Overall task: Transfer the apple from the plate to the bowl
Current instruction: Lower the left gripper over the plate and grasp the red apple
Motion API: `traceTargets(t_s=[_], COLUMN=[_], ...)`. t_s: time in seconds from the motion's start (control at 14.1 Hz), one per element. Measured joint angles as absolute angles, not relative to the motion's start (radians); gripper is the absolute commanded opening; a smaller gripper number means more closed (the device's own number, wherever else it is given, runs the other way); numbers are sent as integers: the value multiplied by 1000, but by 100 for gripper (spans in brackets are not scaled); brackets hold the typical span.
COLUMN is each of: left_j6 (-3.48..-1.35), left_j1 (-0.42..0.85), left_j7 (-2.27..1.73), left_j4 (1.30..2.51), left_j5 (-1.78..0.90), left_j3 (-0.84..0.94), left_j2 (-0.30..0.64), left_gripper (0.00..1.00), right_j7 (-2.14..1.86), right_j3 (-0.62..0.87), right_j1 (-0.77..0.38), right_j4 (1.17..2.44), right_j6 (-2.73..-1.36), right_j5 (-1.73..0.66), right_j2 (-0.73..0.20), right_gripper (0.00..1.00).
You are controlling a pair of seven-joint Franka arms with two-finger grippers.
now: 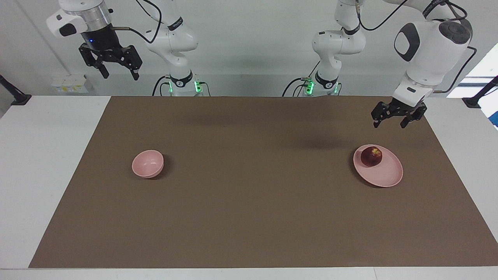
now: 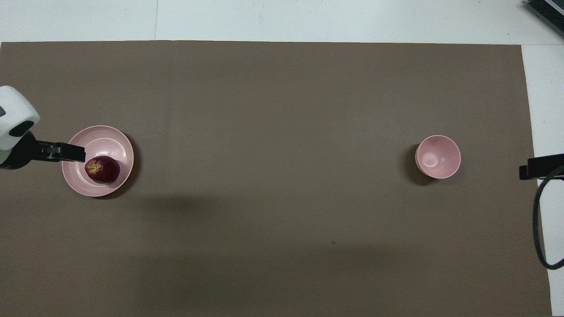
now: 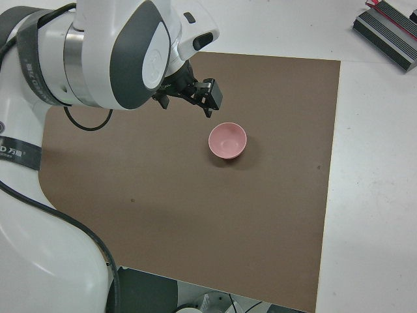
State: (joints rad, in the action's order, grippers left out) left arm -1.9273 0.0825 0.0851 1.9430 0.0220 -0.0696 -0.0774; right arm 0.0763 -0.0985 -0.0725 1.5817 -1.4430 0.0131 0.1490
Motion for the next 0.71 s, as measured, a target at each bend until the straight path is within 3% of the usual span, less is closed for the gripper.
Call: traceTargets(t_s=[0.71], left_j6=[-2366], left_j1=[46], left_j7=[121], left_j4=[2231], left_j5=[22], left_j3=[-78], left_j2=[-10], left_gripper=[100], right_j7=[76], right_j3=[-99], right_j1=[-73], right_j4=[1582], right_j6=[-1443], right_j5=[13], right_j2=[149], right_gripper=[100])
